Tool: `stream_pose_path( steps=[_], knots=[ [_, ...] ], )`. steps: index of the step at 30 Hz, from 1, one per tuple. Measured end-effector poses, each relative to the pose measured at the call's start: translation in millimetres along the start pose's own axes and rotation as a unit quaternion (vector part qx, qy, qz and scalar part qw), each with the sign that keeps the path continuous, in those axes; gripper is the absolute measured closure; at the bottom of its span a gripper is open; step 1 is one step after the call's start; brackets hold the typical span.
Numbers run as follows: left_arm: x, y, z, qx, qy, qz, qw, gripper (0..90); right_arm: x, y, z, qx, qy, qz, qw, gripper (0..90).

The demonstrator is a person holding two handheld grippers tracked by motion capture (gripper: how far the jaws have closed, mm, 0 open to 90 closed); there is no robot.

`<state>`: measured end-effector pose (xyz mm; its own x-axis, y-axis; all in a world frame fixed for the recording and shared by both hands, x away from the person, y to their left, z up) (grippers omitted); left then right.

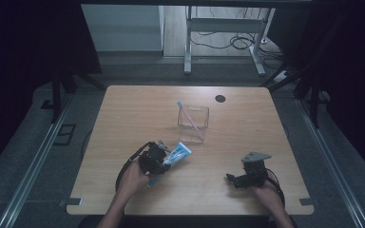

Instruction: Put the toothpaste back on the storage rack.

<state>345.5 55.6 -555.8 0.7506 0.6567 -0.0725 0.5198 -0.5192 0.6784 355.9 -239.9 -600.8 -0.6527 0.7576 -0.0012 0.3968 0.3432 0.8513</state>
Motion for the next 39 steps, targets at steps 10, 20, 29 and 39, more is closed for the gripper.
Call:
stream_pose_path(
  steps=[10, 20, 29, 39],
  knots=[
    [1.1, 15.8, -9.3, -0.031, -0.007, 0.004, 0.9995, 73.3, 0.0, 0.0, 0.0, 0.000, 0.000, 0.000, 1.0000, 0.0],
    [5.7, 32.8, -18.2, -0.064, -0.007, 0.001, 0.9979, 73.3, 0.1, 0.0, 0.0, 0.000, 0.000, 0.001, 1.0000, 0.0],
    [13.0, 51.1, -27.8, -0.090, -0.005, -0.004, 0.9959, 73.3, 0.0, 0.1, 0.0, 0.000, 0.000, 0.000, 1.0000, 0.0],
    [20.6, 68.3, -30.4, -0.111, 0.001, -0.005, 0.9938, 73.3, -0.1, 0.0, -0.1, 0.000, 0.000, 0.000, 1.0000, 0.0]
  ],
)
Point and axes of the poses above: each handheld gripper's, and its own axes: z roughly forward along the jaws, y roughly out of its top, x roughly to its left, the point moved 8 cm from there along z, roughly forward along the jaws, and after that the axes turned 14 degrees about -x, right-handed, at the moved point
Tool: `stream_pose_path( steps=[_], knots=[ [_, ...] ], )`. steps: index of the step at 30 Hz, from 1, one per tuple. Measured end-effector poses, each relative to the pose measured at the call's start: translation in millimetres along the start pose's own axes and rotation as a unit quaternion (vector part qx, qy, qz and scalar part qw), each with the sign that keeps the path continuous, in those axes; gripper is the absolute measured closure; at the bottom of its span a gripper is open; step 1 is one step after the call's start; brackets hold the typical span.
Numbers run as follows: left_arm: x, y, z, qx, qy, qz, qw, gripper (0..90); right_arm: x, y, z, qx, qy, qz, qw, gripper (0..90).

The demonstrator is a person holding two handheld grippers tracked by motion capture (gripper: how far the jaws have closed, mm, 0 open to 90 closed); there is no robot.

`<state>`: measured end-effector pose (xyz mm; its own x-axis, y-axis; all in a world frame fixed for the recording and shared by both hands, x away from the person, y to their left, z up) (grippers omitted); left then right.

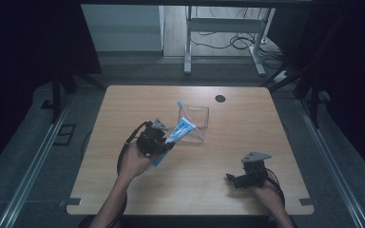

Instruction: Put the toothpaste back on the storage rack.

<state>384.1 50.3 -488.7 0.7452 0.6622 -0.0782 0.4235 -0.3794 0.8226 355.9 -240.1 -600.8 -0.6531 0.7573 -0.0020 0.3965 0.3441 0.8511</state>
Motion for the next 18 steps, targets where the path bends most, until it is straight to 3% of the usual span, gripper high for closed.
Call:
stream_pose_path(
  steps=[18],
  knots=[
    [14.6, 32.2, 7.8, -0.042, 0.012, -0.012, 0.9990, 73.4, 0.0, -0.1, 0.0, 0.000, 0.001, -0.001, 1.0000, 0.0]
  ],
)
Point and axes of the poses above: each handheld gripper's, and its own axes: z roughly forward along the jaws, y roughly out of its top, x roughly to its left, the point moved 8 cm from there along z, roughly forward along the jaws, and after that the axes turned 14 degrees about -x, right-handed, at the moved point
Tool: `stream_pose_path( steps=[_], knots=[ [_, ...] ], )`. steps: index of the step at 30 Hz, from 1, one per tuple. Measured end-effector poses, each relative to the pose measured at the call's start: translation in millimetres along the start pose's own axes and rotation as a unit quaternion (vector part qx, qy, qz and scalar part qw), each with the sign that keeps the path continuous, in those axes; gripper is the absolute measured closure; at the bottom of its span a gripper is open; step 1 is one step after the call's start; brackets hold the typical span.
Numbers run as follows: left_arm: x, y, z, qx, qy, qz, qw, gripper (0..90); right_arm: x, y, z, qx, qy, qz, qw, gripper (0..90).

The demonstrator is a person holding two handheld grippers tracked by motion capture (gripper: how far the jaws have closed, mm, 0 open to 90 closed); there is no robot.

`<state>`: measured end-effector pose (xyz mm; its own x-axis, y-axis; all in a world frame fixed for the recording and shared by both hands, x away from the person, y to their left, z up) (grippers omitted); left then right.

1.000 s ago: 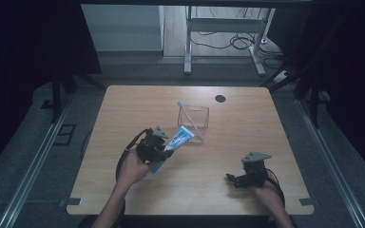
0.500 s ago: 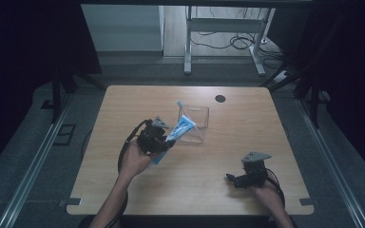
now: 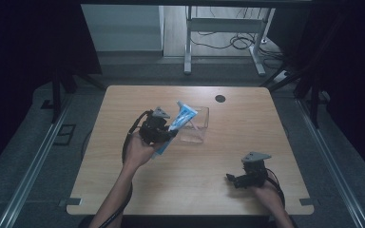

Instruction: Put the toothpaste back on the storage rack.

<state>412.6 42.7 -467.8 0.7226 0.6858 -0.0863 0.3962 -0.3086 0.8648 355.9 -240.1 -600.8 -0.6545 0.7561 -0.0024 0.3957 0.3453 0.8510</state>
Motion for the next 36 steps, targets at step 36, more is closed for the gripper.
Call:
stream_pose_path(
  steps=[36],
  knots=[
    [17.1, 53.6, 40.2, -0.064, -0.003, -0.002, 0.9980, 73.5, -0.1, -0.1, -0.1, 0.001, 0.000, -0.001, 1.0000, 0.0]
  ],
)
Point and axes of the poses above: each handheld gripper's, and its own axes: z roughly forward along the jaws, y roughly out of its top, x roughly to its left, the point moved 8 cm from there along z, roughly forward along the jaws, and after that the axes turned 14 degrees about -x, right-handed, at the moved point
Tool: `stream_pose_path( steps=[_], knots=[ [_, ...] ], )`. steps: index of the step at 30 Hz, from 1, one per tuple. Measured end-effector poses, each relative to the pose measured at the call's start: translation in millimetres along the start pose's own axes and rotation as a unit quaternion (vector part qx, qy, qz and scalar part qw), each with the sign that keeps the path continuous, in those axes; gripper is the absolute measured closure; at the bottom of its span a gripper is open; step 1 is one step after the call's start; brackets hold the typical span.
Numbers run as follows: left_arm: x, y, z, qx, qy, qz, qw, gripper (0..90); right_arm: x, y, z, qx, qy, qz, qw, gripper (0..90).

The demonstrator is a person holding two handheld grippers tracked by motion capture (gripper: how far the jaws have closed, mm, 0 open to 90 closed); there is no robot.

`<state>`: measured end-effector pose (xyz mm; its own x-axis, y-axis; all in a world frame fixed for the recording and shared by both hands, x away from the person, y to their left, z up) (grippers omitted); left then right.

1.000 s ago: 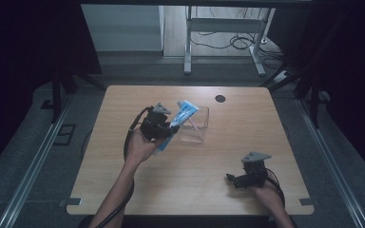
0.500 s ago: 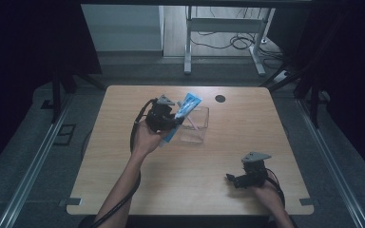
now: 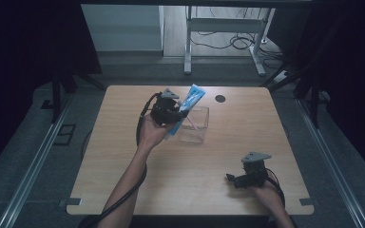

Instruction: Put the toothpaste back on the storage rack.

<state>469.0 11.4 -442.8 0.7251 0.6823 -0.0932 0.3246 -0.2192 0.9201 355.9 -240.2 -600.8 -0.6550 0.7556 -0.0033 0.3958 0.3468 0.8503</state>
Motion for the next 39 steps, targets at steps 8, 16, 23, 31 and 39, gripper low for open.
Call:
stream_pose_path(
  steps=[8, 16, 23, 31, 39],
  knots=[
    [1.2, 10.0, 9.8, -0.010, -0.004, 0.005, 0.9999, 73.5, 0.0, 0.0, 0.0, 0.000, 0.000, 0.000, 1.0000, 0.0],
    [1.7, 19.9, 21.3, -0.021, -0.008, 0.013, 0.9997, 73.5, 0.0, 0.0, 0.1, 0.000, 0.000, 0.000, 1.0000, 0.0],
    [4.2, 28.0, 32.5, -0.036, -0.004, 0.017, 0.9992, 73.6, -0.1, 0.0, 0.0, 0.000, 0.000, 0.000, 1.0000, 0.0],
    [5.5, 32.6, 45.3, -0.054, 0.002, 0.016, 0.9984, 73.6, 0.0, 0.0, 0.0, 0.000, 0.000, 0.000, 1.0000, 0.0],
    [9.7, 33.1, 57.4, -0.063, 0.009, 0.019, 0.9978, 73.6, 0.0, 0.0, 0.0, 0.000, 0.000, 0.000, 1.0000, 0.0]
  ],
)
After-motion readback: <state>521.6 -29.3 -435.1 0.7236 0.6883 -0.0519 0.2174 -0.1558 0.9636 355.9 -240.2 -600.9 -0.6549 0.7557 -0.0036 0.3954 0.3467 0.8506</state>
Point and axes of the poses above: each handheld gripper's, and its own axes: z roughly forward along the jaws, y roughly out of its top, x roughly to its left, the point moved 8 cm from there along z, roughly forward along the jaws, and after that the axes turned 14 degrees about -x, right-handed, at the moved point
